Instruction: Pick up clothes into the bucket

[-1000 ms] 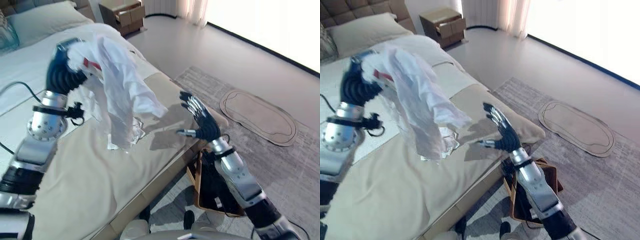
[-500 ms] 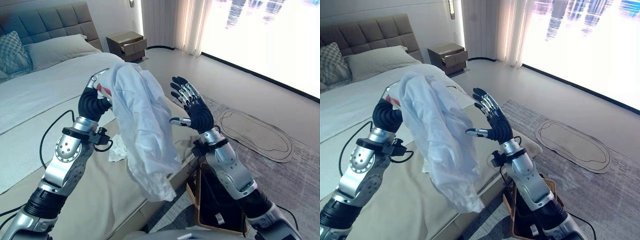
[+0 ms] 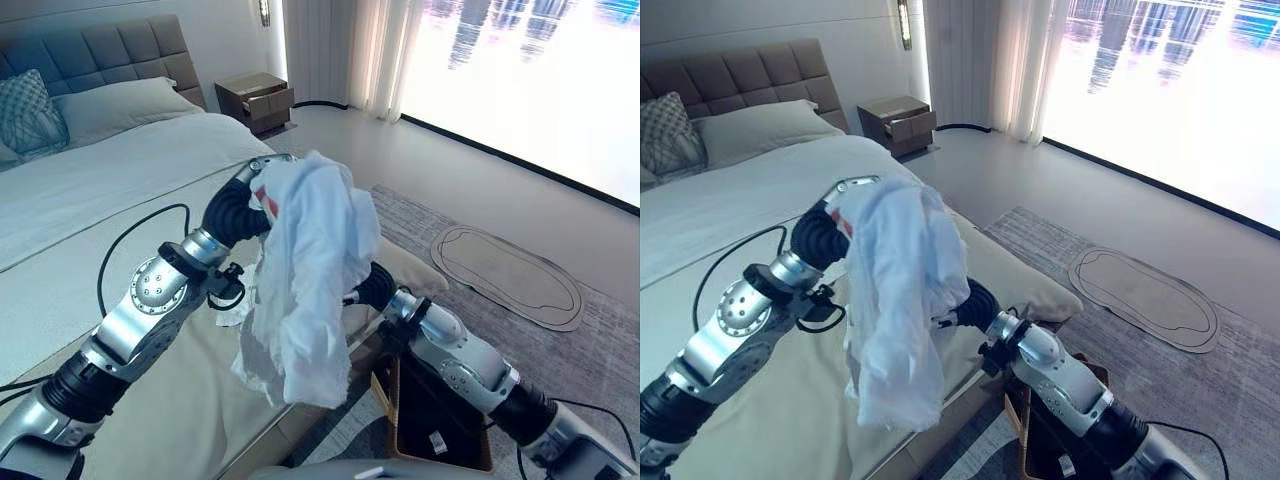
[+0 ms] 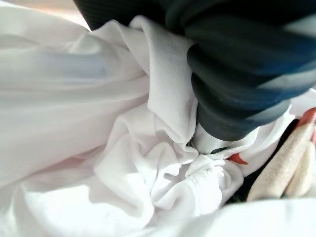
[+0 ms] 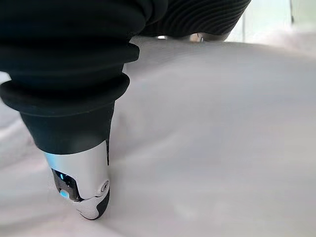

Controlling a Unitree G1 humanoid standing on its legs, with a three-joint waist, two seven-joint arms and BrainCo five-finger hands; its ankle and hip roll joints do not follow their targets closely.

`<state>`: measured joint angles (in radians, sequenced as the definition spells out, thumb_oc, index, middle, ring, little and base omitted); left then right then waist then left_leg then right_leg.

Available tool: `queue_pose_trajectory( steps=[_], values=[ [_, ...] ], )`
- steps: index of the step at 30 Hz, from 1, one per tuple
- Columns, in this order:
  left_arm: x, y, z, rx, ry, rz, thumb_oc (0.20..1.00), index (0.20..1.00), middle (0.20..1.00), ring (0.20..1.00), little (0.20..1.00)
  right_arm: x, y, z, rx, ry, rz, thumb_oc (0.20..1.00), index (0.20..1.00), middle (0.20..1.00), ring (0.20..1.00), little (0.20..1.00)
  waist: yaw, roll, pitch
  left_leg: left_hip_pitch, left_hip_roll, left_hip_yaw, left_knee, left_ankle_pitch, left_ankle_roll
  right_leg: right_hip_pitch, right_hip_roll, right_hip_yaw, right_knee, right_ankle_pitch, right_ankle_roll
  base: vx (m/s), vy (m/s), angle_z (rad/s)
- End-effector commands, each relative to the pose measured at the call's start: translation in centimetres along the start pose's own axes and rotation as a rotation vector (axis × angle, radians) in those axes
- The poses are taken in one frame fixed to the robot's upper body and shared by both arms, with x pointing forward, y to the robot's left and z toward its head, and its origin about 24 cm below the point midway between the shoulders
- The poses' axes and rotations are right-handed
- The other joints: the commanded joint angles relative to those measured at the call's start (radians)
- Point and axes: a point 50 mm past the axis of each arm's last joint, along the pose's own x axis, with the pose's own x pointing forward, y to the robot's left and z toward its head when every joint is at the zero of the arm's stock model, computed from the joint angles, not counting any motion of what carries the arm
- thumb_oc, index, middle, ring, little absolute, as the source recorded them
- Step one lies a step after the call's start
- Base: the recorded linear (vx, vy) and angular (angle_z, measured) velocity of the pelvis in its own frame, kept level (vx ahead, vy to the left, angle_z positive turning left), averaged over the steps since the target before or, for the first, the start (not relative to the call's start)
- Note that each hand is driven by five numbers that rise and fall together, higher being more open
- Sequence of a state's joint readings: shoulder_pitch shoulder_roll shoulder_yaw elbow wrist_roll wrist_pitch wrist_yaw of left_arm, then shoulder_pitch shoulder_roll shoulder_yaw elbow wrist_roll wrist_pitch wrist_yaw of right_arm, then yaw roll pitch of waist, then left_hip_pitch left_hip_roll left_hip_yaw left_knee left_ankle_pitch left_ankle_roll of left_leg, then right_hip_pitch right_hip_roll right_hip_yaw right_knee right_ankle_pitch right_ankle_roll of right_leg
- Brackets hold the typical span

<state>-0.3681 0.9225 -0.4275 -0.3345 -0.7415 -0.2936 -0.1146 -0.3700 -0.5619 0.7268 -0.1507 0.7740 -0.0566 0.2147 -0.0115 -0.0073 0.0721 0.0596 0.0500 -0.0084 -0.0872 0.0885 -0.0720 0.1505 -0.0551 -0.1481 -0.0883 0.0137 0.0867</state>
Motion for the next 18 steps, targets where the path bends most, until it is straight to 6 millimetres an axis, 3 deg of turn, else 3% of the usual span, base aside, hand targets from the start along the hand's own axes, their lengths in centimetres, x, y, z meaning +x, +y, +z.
queue_pose_trajectory(
  steps=[1, 6, 7, 9, 10, 18],
  values=[
    [2.3, 0.6, 3.7, 0.066, -0.163, -0.055, 0.200, 0.200, 0.200, 0.200, 0.200, 2.2, 2.5, 4.0, 0.022, -0.138, 0.218, 1.000, 1.000, 1.000, 1.000, 1.000, -0.006, -0.037, 0.002, 0.057, -0.030, 0.023, 0.018, -0.077, 0.017, -0.048, -0.004, 0.013, 0.063, -0.022, 0.008, 0.00, 0.000, 0.00],
    [2.8, 0.9, 3.4, 0.152, -0.137, -0.071, 0.200, 0.200, 0.200, 0.200, 0.200, 2.7, 3.6, 6.5, 0.016, -0.165, 0.361, 1.000, 1.000, 1.000, 1.000, 1.000, -0.003, -0.042, 0.006, 0.053, -0.026, 0.022, 0.018, -0.071, 0.012, -0.051, -0.001, 0.012, 0.061, -0.019, 0.008, 0.00, 0.000, 0.00],
    [2.6, 1.5, 2.9, 0.160, -0.117, -0.036, 0.200, 0.200, 0.200, 0.200, 0.200, 2.5, 3.6, 7.8, 0.000, -0.218, 0.371, 0.636, 0.636, 0.636, 0.636, 0.636, -0.004, -0.042, 0.008, 0.052, -0.025, 0.024, 0.018, -0.070, 0.011, -0.052, -0.001, 0.012, 0.061, -0.018, 0.008, 0.00, 0.000, 0.00],
    [2.4, 1.9, 2.6, 0.171, -0.101, -0.016, 0.200, 0.200, 0.200, 0.200, 0.200, 2.3, 3.5, 8.2, 0.003, -0.239, 0.368, 0.511, 0.511, 0.511, 0.511, 0.511, -0.005, -0.042, 0.008, 0.052, -0.025, 0.025, 0.018, -0.069, 0.011, -0.053, 0.000, 0.012, 0.060, -0.018, 0.008, 0.00, 0.000, 0.00],
    [2.2, 2.2, 2.3, 0.172, -0.088, 0.009, 0.200, 0.200, 0.200, 0.200, 0.200, 2.1, 3.3, 8.6, -0.002, -0.262, 0.358, 0.200, 0.200, 0.200, 0.200, 0.200, -0.005, -0.041, 0.008, 0.051, -0.024, 0.026, 0.018, -0.068, 0.011, -0.054, 0.000, 0.011, 0.061, -0.018, 0.009, 0.00, 0.000, 0.00],
    [-1.0, 4.4, 0.0, 0.155, -0.017, 0.230, 0.200, 0.200, 0.200, 0.200, 0.200, 0.1, 1.5, 9.1, 0.020, -0.352, 0.230, 0.200, 0.200, 0.200, 0.200, 0.200, -0.010, -0.040, 0.004, 0.050, -0.019, 0.028, 0.017, -0.070, 0.010, -0.054, 0.004, 0.009, 0.058, -0.021, 0.007, 0.00, 0.000, 0.00]
  ],
)
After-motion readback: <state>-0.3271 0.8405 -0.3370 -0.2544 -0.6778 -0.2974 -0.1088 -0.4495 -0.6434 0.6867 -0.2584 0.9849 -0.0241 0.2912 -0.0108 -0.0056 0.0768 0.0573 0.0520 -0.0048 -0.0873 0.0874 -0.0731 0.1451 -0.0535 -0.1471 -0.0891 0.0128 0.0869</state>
